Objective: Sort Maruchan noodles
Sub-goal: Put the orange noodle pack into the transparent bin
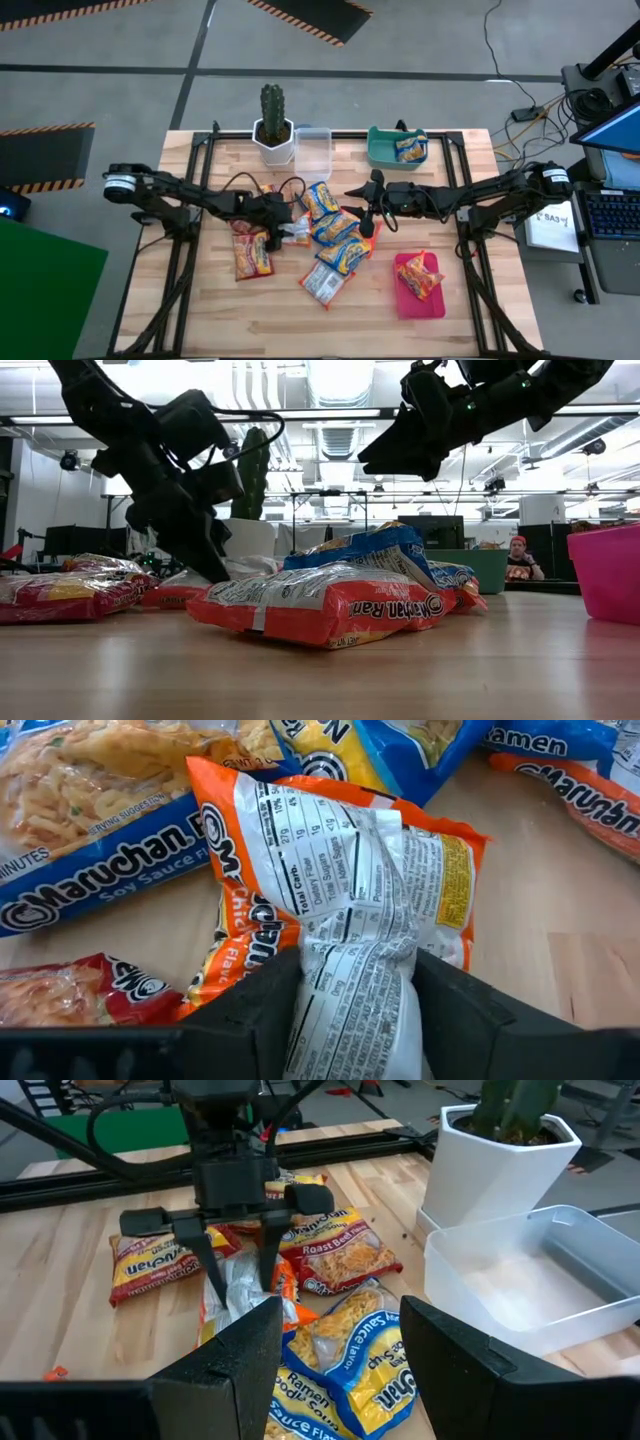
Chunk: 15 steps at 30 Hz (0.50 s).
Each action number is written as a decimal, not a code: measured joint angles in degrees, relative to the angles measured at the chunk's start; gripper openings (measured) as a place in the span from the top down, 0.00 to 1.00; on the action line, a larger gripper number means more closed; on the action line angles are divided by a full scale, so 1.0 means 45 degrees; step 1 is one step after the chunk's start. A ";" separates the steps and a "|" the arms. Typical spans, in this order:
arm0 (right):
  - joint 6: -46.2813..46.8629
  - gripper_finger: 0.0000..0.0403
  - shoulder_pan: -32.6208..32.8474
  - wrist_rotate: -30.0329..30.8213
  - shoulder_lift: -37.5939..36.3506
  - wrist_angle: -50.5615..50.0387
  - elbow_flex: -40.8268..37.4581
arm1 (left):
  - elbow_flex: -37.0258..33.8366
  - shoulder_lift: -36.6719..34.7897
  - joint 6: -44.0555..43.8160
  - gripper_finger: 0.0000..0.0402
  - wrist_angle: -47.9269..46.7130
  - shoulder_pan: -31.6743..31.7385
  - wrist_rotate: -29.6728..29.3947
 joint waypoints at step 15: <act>0.0856 0.52 0.0029 0.0000 0.0000 -0.0049 -0.0019 | -0.0019 -0.0446 0.1333 0.99 0.0479 0.0010 0.0124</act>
